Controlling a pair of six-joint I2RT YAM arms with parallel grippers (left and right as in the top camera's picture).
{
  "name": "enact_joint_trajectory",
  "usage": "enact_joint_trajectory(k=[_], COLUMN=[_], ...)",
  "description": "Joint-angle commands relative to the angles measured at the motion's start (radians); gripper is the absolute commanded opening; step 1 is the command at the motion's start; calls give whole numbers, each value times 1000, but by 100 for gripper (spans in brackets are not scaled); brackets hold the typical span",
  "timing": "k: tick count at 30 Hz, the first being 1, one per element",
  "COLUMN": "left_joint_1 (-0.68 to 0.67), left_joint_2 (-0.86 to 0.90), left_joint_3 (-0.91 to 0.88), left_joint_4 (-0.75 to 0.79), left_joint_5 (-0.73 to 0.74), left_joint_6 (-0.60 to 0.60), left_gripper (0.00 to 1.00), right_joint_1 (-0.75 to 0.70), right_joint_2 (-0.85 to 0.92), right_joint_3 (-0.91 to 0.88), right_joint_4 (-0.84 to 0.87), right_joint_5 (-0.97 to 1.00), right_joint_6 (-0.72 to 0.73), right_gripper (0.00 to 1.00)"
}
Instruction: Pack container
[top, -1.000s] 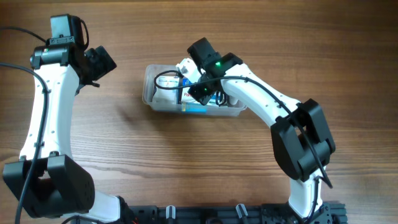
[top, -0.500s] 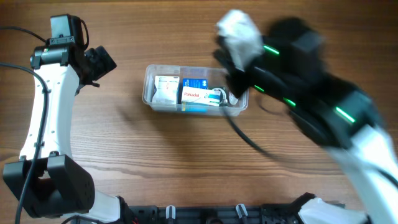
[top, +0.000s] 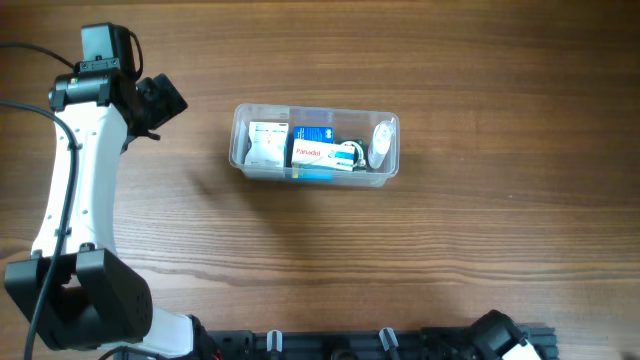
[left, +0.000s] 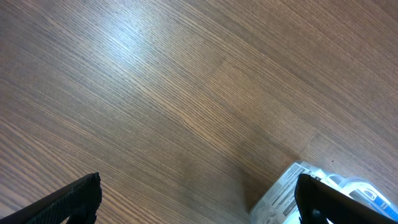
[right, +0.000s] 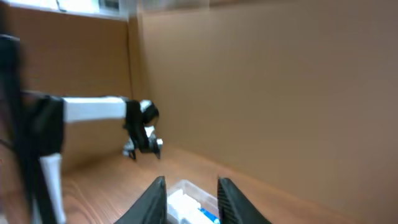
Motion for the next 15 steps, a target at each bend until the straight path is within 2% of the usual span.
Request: enact_joint_trajectory(k=[1,3,8,11,12,15], left_joint_1=[4,4,4,4,4,4], left_joint_2=[-1,-1,-1,-1,-1,-1], left_joint_3=[3,3,3,3,3,3], left_joint_4=[0,0,0,0,0,0], left_joint_5=[2,2,2,2,2,2], left_joint_6=[5,5,5,5,5,5], left_gripper=[100,100,100,100,100,100], right_joint_1=[0,1,1,1,0,0], right_joint_2=[-127,-188,-266,-274,-274,-274], right_joint_3=[-8,-8,-7,-6,-6,-6], right_joint_4=[-50,-76,-154,-196,-203,-196], right_joint_5=[29,29,28,28,26,-3], right_joint_6=[27,26,2,3,3,3], right_gripper=[37,40,40,48,50,73])
